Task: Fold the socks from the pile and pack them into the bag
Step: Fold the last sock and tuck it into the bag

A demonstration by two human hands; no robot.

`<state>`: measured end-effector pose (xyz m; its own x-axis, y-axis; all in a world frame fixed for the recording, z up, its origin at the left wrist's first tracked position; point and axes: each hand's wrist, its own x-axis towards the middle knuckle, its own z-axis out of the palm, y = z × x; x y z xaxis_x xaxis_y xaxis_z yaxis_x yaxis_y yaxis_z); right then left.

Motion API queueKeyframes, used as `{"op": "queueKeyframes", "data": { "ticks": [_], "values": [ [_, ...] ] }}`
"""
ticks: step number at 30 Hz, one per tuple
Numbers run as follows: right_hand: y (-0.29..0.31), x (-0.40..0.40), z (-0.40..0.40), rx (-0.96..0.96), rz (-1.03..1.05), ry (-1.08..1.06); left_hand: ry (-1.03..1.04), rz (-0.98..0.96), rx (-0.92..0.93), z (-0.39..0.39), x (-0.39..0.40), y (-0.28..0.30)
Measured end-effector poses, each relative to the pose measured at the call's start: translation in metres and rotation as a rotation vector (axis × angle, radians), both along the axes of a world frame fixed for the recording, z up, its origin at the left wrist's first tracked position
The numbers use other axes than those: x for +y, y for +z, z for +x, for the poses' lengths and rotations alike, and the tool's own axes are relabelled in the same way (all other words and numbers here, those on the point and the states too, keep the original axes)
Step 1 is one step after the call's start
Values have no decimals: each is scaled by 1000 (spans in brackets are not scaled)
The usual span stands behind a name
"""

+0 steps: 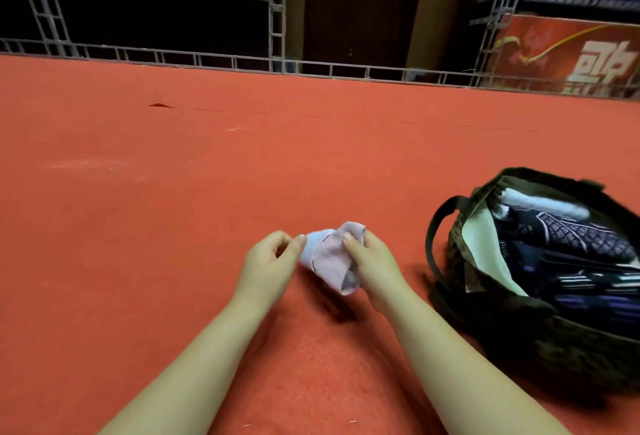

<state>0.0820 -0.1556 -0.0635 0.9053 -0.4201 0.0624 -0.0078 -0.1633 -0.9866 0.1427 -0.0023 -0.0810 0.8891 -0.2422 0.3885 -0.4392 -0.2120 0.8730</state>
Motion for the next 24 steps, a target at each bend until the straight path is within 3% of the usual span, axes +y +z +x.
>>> {"op": "queueKeyframes", "data": {
  "ticks": [6, 11, 15, 20, 24],
  "values": [
    [7, 14, -15, -128, 419, 254, -24, -103, 195, -2, -7, -3],
    [3, 8, -20, -142, 692, 327, -72, -193, 344, -15, -11, -2],
    [0, 3, -23, -112, 838, 403, -181, -304, 336, -16, -11, -16],
    [-4, -2, -25, -104, 941, 427, -452, -528, 512, -21, -17, -21],
    [-11, -11, -23, -63, 917, 383, -369, -516, 517, -24, -23, -12]
  ]
}}
